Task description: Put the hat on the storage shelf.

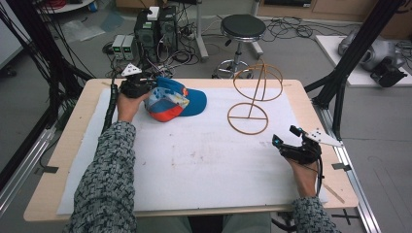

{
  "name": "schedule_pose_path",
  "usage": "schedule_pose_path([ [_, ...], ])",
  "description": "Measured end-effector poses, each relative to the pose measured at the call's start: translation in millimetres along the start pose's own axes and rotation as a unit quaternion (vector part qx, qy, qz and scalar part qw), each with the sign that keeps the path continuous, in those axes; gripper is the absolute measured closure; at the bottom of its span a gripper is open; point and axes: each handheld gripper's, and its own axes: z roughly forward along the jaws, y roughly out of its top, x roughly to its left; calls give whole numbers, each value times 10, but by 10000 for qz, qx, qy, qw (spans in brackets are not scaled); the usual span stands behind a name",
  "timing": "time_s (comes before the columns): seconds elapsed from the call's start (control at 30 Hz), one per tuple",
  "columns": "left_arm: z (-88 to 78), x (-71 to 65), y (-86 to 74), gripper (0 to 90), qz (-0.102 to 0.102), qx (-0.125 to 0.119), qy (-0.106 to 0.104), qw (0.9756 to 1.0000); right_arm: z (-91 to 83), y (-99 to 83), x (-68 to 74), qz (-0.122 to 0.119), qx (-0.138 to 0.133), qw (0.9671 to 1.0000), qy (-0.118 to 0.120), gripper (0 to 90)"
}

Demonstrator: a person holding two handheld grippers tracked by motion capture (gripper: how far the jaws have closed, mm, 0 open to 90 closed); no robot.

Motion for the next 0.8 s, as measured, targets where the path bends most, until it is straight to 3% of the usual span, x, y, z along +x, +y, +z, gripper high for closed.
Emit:
schedule_pose_path([
  [0.17,-68,-57,183,895,-10,-60,-12,10000,4,2,5,29,7,10000,14,115],
  [0.4,-170,-201,551,895,232,-207,-101,9995,1,2,-4,54,14,10000,10,114],
  [0.63,-231,-297,796,894,343,-332,-131,9988,-6,4,-5,83,-6,10000,24,114],
  [0.8,-294,-403,1054,894,411,-505,-220,9976,-5,4,-13,81,-32,10000,38,114],
])
